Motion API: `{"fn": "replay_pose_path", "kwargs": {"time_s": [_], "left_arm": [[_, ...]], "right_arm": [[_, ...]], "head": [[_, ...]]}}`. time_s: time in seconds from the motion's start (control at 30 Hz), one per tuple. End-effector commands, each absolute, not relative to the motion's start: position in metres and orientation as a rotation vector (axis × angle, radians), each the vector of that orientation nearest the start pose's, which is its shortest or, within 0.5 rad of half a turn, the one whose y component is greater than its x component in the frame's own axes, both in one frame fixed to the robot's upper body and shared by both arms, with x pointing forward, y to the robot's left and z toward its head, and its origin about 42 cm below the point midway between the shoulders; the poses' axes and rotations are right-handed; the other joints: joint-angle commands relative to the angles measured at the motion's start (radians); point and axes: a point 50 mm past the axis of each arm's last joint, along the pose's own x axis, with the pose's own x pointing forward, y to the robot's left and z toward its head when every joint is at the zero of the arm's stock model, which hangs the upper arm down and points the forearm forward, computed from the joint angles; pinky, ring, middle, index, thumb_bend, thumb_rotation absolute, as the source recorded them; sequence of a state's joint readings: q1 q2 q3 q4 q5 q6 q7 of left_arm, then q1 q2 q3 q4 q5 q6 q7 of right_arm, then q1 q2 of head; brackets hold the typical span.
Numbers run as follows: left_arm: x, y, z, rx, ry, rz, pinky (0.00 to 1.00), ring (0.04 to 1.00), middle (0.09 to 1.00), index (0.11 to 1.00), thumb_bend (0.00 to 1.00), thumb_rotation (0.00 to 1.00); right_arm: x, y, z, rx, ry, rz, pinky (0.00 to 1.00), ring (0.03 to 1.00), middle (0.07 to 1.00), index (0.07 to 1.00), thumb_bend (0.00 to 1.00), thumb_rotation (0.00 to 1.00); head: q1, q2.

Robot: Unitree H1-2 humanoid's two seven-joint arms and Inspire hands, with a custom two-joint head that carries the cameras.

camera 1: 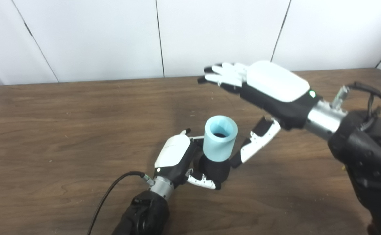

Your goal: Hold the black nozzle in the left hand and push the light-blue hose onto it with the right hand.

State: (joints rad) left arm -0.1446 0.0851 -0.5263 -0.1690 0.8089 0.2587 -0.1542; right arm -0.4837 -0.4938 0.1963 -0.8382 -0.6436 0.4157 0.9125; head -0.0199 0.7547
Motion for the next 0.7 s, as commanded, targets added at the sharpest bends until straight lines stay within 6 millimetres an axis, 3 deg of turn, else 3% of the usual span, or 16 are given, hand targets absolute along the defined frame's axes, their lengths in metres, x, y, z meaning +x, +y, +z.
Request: {"fn": "replay_pose_path", "kwargs": {"time_s": [0.0,0.03,0.1,0.67], "left_arm": [[0.279,0.093,0.119,0.941,-0.040,-0.538,1.00,0.715,0.488,0.487,0.52,0.00],[0.279,0.093,0.119,0.941,-0.037,-0.538,1.00,0.715,0.489,0.487,0.52,0.00],[0.279,0.094,0.119,0.941,-0.031,-0.537,1.00,0.720,0.490,0.487,0.52,0.00],[0.280,0.095,0.119,0.939,-0.015,-0.534,1.00,0.725,0.487,0.487,0.52,0.00]], "right_arm": [[0.262,-0.209,0.377,-1.296,-0.576,0.577,1.00,1.000,1.000,0.934,0.82,0.76],[0.260,-0.210,0.375,-1.289,-0.581,0.591,1.00,1.000,1.000,0.931,0.79,0.87],[0.256,-0.210,0.372,-1.286,-0.598,0.603,1.00,1.000,1.000,0.913,0.77,0.98],[0.232,-0.212,0.355,-1.308,-0.663,0.600,1.00,1.000,1.000,0.985,0.80,1.00]], "head": [[0.001,-0.001],[0.002,-0.001],[0.005,-0.003],[0.006,-0.004]]}}
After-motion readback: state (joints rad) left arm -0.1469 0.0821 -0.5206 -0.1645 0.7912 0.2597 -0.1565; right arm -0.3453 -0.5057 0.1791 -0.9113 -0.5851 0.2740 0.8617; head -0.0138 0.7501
